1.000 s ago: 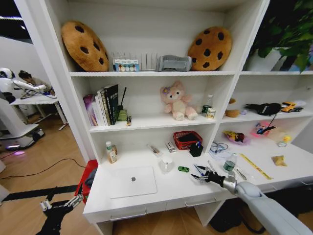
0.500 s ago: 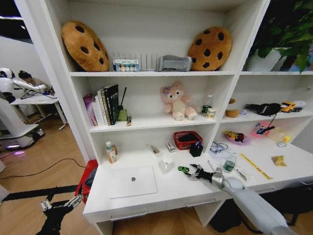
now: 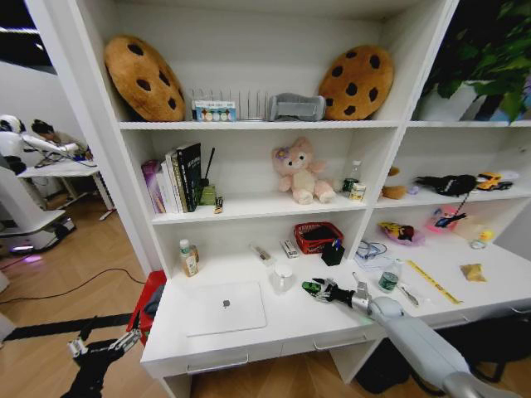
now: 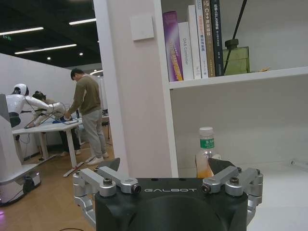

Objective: Organize the objects on the table.

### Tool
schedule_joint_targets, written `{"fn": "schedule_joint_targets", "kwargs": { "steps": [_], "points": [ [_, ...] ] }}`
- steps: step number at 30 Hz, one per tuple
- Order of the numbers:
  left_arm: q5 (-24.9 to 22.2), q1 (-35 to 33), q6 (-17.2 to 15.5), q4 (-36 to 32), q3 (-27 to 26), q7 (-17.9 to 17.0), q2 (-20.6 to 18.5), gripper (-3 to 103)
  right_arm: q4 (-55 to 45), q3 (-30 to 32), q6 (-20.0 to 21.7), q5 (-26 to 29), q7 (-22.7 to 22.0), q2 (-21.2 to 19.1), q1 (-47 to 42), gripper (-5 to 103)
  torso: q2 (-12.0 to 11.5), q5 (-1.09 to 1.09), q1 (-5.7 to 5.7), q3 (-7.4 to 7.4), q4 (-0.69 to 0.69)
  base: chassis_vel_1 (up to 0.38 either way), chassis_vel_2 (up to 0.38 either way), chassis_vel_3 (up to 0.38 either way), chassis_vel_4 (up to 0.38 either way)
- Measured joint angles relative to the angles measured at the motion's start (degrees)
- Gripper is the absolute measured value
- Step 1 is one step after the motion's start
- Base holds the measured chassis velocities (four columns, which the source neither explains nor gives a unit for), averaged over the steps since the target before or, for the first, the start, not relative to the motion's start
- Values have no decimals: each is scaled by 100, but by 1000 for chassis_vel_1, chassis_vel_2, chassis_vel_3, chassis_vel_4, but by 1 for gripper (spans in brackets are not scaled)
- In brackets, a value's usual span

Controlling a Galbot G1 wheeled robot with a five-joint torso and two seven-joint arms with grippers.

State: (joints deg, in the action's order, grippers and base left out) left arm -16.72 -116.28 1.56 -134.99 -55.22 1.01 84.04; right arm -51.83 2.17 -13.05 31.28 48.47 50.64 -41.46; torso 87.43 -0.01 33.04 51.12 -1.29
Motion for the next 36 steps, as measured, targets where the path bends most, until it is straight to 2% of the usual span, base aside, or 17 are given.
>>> {"fn": "schedule_joint_targets", "kwargs": {
  "steps": [2,4,5,7,19,22,23,25,26,27,28,29,30,31,33,35,36],
  "points": [
    [0,0,0,0,0,-1,0,100,-9,25,-2,-6,9,-13,-24,44,0,0,0,0,0,0,0,0,0],
    [0,0,0,0,0,0,0,100,-9,51,-2,-16,12,-12,-33,44,0,1,0,0,0,0,0,0,0],
    [0,0,0,0,0,0,0,100,-6,79,-2,-23,13,-11,-40,39,0,2,0,0,0,0,0,0,0],
    [0,0,0,0,0,0,0,100,-5,104,-2,-26,13,-11,-48,36,0,2,1,1,1,0,0,0,0],
    [0,0,0,0,0,0,0,100,-273,337,44,34,-29,-114,-267,36,-2,3,1,2,-1,0,0,0,0],
    [0,0,0,0,-1,-2,0,100,-1294,968,194,399,-144,-514,-842,36,-2,3,2,2,-1,0,0,0,0],
    [0,0,0,0,-1,-2,0,100,-1294,968,194,399,-144,-514,-842,36,-2,3,2,2,-1,0,0,0,0],
    [0,1,0,0,0,-1,0,100,-2656,1658,427,1276,-55,-1392,-1258,36,-2,-1,2,1,-1,0,0,0,0],
    [0,1,0,0,0,-1,0,100,-2656,1658,427,1276,-55,-1392,-1258,36,-2,-1,2,1,-1,0,0,0,0],
    [1,1,0,0,-1,-1,0,100,-2996,1722,495,1731,109,-1874,-1166,36,-1,2,1,1,-2,0,0,0,0],
    [1,1,0,0,0,-1,0,100,-3167,1673,628,2072,316,-2252,-868,36,-2,0,2,1,-2,0,0,0,0],
    [1,1,0,0,0,-1,0,100,-3211,1497,792,2265,474,-2428,-557,36,-1,-5,1,0,-2,0,0,0,0],
    [1,1,0,0,0,-1,0,100,-3211,1497,792,2265,474,-2428,-557,36,-1,-5,1,0,-2,0,0,0,0],
    [0,1,-1,1,0,-1,0,100,-3174,1084,992,2433,646,-2516,-16,36,-1,-2,1,0,-3,0,0,0,0],
    [1,0,-1,1,-1,-1,0,100,-2936,226,1203,2541,814,-2416,1005,36,-1,4,1,1,-3,0,0,0,0],
    [1,1,0,0,1,1,0,100,-2835,-48,1262,2543,868,-2335,1343,36,-2,4,1,1,-3,0,0,0,0],
    [1,1,-1,1,-2,-1,-1,100,-2469,-721,1356,2541,966,-2049,2252,36,-1,1,1,1,-2,0,0,0,0]
  ]
}}
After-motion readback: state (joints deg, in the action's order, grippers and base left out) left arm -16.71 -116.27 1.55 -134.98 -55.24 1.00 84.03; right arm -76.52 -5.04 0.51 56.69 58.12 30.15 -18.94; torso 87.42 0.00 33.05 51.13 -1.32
